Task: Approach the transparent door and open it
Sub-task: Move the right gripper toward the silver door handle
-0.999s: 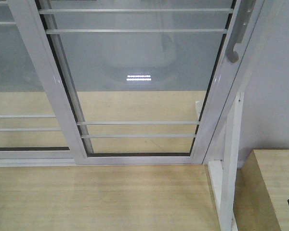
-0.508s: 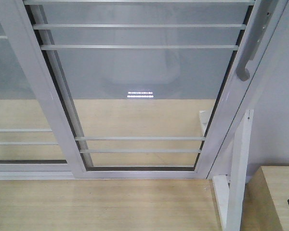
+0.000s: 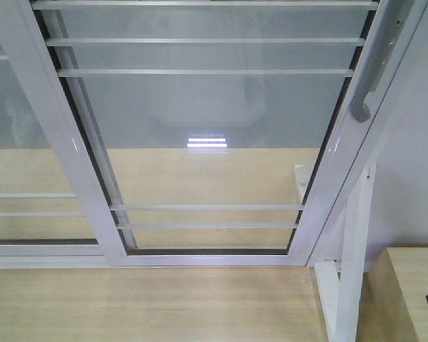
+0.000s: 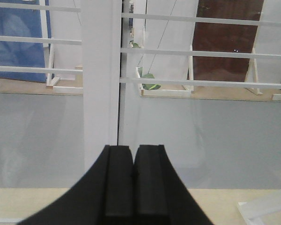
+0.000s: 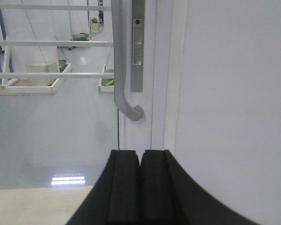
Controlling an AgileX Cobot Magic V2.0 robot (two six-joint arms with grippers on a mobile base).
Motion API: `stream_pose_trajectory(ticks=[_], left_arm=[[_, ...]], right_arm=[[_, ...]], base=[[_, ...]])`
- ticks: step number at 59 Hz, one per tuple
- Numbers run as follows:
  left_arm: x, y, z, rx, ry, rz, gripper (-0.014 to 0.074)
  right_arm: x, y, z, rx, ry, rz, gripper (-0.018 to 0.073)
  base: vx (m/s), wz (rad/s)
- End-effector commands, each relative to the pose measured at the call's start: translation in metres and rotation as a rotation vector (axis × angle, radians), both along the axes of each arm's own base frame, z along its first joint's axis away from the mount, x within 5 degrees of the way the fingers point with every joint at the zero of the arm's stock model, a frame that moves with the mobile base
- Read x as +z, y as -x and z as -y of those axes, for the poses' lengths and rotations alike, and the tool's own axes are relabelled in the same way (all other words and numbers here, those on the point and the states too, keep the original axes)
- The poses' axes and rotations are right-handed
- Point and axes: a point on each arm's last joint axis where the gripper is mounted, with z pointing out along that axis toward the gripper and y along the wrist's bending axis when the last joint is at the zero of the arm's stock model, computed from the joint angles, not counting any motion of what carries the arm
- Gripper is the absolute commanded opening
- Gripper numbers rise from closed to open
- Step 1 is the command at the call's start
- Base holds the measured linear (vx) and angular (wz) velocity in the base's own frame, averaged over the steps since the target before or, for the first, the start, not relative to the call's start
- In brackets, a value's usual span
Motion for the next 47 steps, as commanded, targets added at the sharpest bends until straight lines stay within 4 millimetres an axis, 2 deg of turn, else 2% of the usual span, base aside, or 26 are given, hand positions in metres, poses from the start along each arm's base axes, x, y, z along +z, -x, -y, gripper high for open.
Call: stream_pose_trajectory(ticks=[1, 39, 47], left_arm=[[-0.0043, -0.0023, 0.0005, -0.005, 0.008, 0.029, -0.0006], [-0.0043, -0.0023, 0.0005, -0.005, 0.007, 0.029, -0.0006], [-0.0002, -0.0023, 0.0007, -0.007, 0.009, 0.074, -0.0006]], right_arm=[[0.0026, -0.0012, 0.0004, -0.004, 0.013, 0.057, -0.0008], [0.0032, -0.0012, 0.0003, -0.003, 0.014, 0.064, -0.0008], [0.0032, -0.0012, 0.0003, -0.003, 0.014, 0.064, -0.0008]], base=[[0.00, -0.02], [0.00, 0.00], [0.00, 0.00]])
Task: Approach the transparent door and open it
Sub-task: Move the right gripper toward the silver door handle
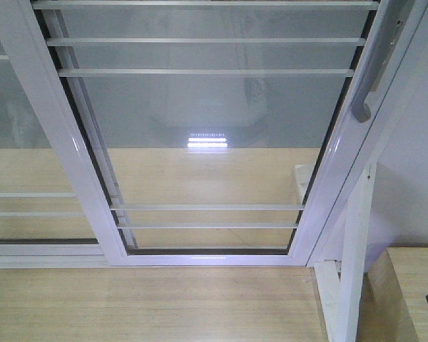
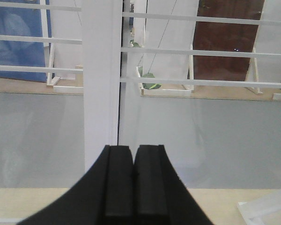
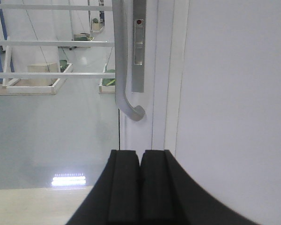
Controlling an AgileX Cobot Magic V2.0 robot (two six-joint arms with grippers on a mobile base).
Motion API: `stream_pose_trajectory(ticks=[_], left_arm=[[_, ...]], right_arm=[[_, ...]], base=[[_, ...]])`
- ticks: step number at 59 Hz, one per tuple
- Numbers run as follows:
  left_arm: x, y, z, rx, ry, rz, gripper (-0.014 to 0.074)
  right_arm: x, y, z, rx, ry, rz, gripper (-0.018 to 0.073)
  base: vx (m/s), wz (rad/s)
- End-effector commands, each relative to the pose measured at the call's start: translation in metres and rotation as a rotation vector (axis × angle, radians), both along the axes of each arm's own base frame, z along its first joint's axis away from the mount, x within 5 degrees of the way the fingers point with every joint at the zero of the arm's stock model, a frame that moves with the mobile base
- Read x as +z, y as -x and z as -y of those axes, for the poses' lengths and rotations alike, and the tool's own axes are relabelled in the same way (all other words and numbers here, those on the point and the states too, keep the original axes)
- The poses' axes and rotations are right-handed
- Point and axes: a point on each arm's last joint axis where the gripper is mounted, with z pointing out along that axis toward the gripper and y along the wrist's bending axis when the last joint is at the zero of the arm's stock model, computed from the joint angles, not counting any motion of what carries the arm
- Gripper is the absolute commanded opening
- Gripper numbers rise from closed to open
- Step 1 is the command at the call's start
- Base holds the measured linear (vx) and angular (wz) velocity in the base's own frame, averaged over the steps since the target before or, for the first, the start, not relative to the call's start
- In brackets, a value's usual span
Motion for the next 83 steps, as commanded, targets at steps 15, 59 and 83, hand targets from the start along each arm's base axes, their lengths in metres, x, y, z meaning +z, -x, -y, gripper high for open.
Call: stream_pose_trajectory(ticks=[15, 59, 83], left_arm=[[0.001, -0.002, 0.001, -0.007, 0.012, 0.085, -0.0006], [0.081, 0.015, 0.000, -0.018, 0.065, 0.492, -0.0006], [0.144, -0.027, 0.002, -0.009, 0.044, 0.237, -0.0006]], right_arm=[[0.006, -0.001, 0.000, -0.003, 0.009, 0.094, -0.0008], [0.056, 0.009, 0.002, -0.004, -0.132, 0.483, -0.0008], [0.138, -0.025, 0.003, -0.011, 0.044, 0.134, -0.0008]], base=[[0.00, 0.00], [0.00, 0.00], [0.00, 0.00]])
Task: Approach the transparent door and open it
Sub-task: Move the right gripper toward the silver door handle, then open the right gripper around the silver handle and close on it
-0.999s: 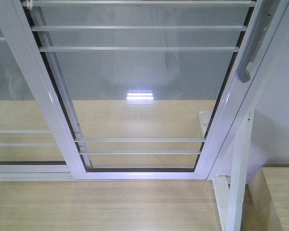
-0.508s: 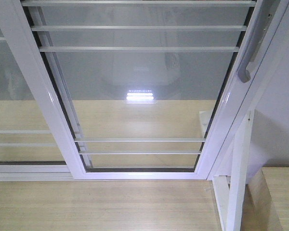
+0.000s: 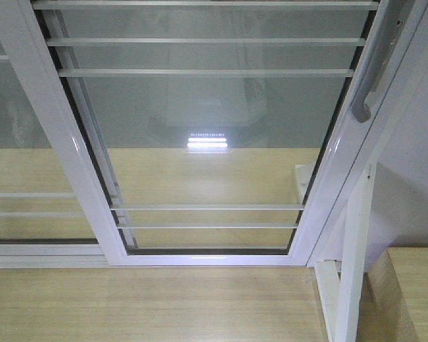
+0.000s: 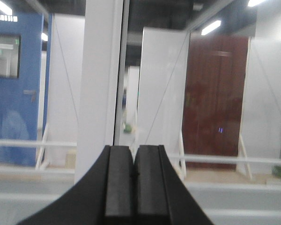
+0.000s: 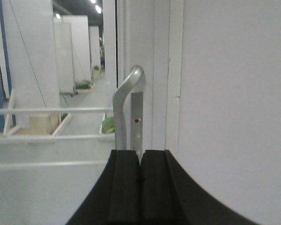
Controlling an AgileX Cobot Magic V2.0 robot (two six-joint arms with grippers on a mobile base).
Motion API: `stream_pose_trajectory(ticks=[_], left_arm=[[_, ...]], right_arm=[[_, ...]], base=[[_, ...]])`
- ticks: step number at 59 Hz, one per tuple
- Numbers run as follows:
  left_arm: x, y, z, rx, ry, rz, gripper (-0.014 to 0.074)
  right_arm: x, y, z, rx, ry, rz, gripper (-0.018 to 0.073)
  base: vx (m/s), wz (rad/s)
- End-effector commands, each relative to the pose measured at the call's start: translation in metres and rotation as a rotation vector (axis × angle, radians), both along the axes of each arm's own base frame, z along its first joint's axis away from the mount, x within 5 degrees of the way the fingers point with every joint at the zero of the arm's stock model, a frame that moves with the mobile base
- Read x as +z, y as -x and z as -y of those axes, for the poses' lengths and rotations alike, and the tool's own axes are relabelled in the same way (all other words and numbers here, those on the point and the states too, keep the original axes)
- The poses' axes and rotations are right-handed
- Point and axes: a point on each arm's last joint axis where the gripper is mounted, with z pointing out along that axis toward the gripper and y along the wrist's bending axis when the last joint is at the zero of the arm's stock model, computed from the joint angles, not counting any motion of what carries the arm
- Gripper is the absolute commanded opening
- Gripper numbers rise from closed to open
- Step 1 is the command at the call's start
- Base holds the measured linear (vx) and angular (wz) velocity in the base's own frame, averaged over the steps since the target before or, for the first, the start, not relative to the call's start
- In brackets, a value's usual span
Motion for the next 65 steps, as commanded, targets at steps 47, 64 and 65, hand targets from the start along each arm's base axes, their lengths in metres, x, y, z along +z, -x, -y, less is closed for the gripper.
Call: stream_pose_trajectory(ticks=[47, 64, 65], left_arm=[[-0.024, -0.063, 0.004, -0.003, -0.010, -0.312, 0.0329], [-0.024, -0.063, 0.004, -0.003, -0.010, -0.315, 0.0329], [-0.024, -0.063, 0.004, -0.003, -0.010, -0.315, 0.0329]], right_arm=[[-0.034, -0.128, 0.006, 0.038, 0.002, -0.199, 0.0484], [-0.034, -0.186, 0.005, 0.098, 0.045, -0.150, 0.0473], [-0.033, -0.189, 0.006, 0.099, 0.044, -0.148, 0.0473]], base=[[0.00, 0.00], [0.00, 0.00], [0.00, 0.00]])
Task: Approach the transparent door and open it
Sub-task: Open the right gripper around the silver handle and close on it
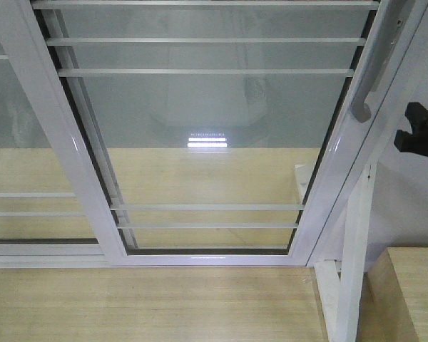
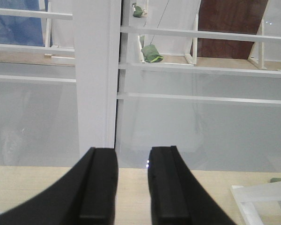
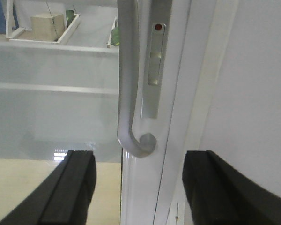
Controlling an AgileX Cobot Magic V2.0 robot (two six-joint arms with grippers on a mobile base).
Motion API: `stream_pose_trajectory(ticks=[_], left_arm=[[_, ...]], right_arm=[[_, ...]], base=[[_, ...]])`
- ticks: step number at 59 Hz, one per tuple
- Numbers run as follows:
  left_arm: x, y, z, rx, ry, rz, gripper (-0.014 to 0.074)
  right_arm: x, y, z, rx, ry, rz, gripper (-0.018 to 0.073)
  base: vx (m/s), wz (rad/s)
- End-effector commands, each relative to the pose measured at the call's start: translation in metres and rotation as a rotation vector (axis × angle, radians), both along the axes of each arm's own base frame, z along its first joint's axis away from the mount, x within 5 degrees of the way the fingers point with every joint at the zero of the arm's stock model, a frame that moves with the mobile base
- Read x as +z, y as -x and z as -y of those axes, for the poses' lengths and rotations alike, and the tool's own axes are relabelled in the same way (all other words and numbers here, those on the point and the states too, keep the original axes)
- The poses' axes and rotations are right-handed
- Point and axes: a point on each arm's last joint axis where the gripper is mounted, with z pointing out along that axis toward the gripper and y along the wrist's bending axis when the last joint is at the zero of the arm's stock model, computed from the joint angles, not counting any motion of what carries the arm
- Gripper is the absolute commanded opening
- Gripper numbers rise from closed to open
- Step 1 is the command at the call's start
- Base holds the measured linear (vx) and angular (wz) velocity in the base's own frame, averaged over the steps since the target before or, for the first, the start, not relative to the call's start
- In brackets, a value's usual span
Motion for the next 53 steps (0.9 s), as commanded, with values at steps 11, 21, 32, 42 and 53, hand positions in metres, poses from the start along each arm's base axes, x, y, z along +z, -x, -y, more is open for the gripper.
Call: stream_pose_trajectory(ticks=[11, 21, 32, 42, 53], left_arm=[[0.016, -0.002, 0.001, -0.003, 0.013, 0.101, 0.0329], [0.016, -0.002, 0.001, -0.003, 0.013, 0.101, 0.0329], [0.016, -0.002, 0.001, -0.003, 0.013, 0.101, 0.0329], [0.016, -0.002, 0.001, -0.003, 0.013, 0.101, 0.0329], [0.016, -0.002, 0.001, -0.003, 0.013, 0.101, 0.0329]], right_arm=[[0.022, -0.063, 0.002, 0.030, -0.019, 0.154, 0.0473], [0.020, -0.096, 0.003, 0.046, -0.027, 0.171, 0.0473], [0.017, -0.132, 0.006, 0.048, -0.029, 0.184, 0.0473], [0.018, -0.157, 0.007, 0.047, -0.074, 0.204, 0.0473], [0.015, -0.171, 0.008, 0.049, -0.074, 0.209, 0.0450]], base=[[0.00, 0.00], [0.00, 0.00], [0.00, 0.00], [0.00, 0.00], [0.00, 0.00]])
